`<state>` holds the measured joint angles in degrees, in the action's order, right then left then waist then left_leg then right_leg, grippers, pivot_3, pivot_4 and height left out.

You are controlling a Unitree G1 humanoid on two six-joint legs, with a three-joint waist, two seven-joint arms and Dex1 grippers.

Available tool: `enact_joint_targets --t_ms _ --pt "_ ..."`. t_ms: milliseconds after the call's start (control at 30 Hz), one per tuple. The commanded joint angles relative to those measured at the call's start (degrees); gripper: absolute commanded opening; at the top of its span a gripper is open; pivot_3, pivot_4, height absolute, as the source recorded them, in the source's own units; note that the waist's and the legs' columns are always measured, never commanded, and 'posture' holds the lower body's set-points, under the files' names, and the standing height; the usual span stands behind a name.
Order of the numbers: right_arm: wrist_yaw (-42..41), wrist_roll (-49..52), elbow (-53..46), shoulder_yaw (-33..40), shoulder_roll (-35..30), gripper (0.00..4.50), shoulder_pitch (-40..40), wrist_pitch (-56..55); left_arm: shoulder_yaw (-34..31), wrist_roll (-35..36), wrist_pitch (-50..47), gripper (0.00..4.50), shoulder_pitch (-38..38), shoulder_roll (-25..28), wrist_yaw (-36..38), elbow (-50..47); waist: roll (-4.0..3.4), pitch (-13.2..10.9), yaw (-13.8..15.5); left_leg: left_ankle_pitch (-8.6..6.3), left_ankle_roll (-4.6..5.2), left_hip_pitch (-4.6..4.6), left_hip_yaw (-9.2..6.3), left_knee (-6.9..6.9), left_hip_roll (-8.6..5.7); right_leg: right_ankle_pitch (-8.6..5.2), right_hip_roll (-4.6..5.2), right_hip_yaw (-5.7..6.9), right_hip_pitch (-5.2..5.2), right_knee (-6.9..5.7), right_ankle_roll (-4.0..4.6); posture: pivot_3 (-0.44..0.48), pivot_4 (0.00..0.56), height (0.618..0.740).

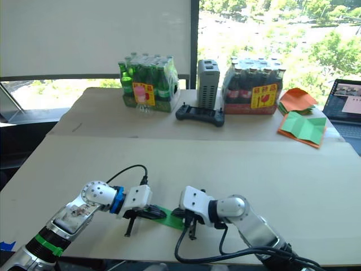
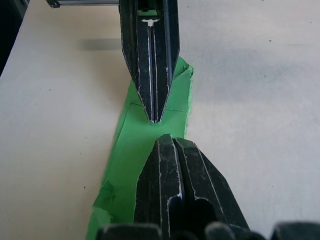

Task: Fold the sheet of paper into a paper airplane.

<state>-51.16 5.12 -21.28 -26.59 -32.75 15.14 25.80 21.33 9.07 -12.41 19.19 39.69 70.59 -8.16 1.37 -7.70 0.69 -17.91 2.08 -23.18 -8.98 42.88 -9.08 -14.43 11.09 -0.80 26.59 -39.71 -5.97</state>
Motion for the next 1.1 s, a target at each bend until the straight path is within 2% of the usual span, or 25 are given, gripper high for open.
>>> enact_joint_targets --t_ms 33,333,1100 --pt "-0.2 -1.7 0.8 -1.3 -1.4 0.04 -0.8 3.2 0.2 -1.3 0.3 0.0 -0.5 0.3 -0.3 0.4 0.0 0.0 0.0 0.0 0.0 0.01 0.0 0.0 0.0 0.0 0.0 0.0 -0.01 0.0 0.0 0.0 0.15 0.675" --pt "-0.6 -2.1 0.4 -1.8 -3.9 0.04 -2.2 5.6 0.2 -1.4 0.5 0.0 -0.8 0.5 -0.2 0.3 0.0 0.0 0.2 -0.02 0.04 0.17 -0.02 -0.01 0.0 0.0 0.0 0.03 -0.23 0.08 -0.01 0.0 0.15 0.675" --pt "-1.7 -0.3 -4.0 3.0 -13.3 0.04 -9.5 8.0 0.1 -1.9 1.9 0.0 -0.8 0.7 0.3 1.3 0.01 0.1 1.7 -0.1 0.17 0.27 0.0 -0.02 -0.01 0.04 0.01 0.04 -0.45 0.43 -0.1 0.0 0.15 0.675"
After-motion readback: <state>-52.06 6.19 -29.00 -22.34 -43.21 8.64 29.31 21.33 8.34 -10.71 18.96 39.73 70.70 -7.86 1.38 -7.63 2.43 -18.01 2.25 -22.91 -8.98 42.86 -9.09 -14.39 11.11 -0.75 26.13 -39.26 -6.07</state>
